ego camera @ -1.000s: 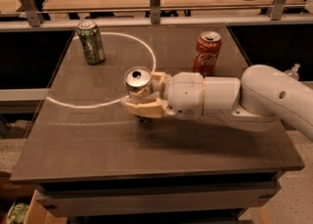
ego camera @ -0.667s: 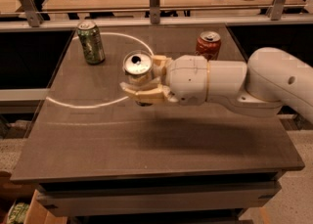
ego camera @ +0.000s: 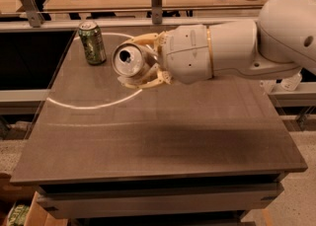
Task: Knock redbull can over
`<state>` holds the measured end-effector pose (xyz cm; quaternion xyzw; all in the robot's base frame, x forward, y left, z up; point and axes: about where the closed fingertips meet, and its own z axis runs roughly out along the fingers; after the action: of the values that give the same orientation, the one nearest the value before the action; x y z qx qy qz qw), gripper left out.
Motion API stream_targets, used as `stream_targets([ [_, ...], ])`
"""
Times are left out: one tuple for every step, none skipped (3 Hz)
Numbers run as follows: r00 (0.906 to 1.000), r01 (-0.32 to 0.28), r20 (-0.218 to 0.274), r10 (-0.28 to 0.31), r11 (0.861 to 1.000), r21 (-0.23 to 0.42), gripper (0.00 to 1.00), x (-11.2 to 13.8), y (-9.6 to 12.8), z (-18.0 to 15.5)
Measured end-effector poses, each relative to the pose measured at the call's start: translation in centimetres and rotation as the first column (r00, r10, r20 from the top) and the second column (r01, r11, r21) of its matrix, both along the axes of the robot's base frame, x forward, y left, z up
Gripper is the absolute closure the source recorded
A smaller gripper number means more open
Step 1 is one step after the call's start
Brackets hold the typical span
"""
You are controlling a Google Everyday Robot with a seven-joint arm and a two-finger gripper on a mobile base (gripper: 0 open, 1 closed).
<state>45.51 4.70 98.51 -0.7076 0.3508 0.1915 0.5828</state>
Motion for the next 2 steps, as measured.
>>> stream_targets([
  [0.9914,-0.066,0.096,0.089,0.975,-0.213,1.00,-0.3,0.2,-1.1],
  [0.9840,-0.093,0.102,0.147,0.909,-0.407,1.00,-0.4,0.0,-4.1],
])
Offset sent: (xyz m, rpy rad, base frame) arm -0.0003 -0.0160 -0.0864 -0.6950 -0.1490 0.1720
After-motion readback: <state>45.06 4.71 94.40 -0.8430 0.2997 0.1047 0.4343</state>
